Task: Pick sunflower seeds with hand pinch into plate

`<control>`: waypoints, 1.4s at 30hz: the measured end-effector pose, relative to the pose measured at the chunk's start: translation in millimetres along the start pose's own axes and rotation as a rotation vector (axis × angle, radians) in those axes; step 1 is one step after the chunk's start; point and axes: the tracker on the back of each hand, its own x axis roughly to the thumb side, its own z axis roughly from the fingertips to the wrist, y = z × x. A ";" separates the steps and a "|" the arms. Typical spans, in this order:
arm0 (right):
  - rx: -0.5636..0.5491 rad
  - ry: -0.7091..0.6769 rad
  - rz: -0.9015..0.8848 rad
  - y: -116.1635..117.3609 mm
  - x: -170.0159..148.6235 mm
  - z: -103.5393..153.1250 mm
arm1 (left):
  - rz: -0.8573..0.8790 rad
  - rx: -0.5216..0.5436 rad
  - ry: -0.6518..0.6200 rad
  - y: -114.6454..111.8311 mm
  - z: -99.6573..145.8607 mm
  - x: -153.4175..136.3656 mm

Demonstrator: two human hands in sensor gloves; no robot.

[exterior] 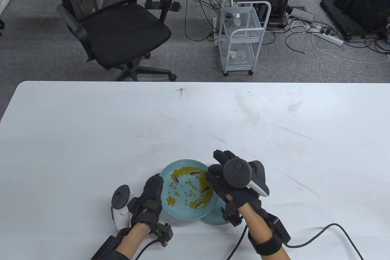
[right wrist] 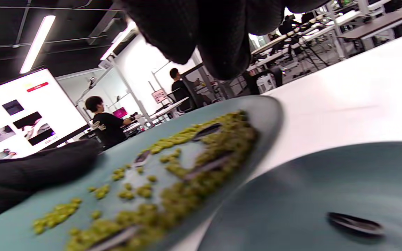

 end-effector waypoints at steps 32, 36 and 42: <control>0.263 0.033 0.252 69.5 54.3 -41.5 | -0.046 -0.041 0.019 -11.5 -1.4 -8.4; 0.267 0.035 0.231 68.0 52.2 -40.6 | -0.048 -0.039 0.016 -11.3 -1.5 -8.2; 0.270 0.031 0.233 68.4 50.9 -39.9 | -0.047 -0.039 0.019 -11.8 -1.1 -8.0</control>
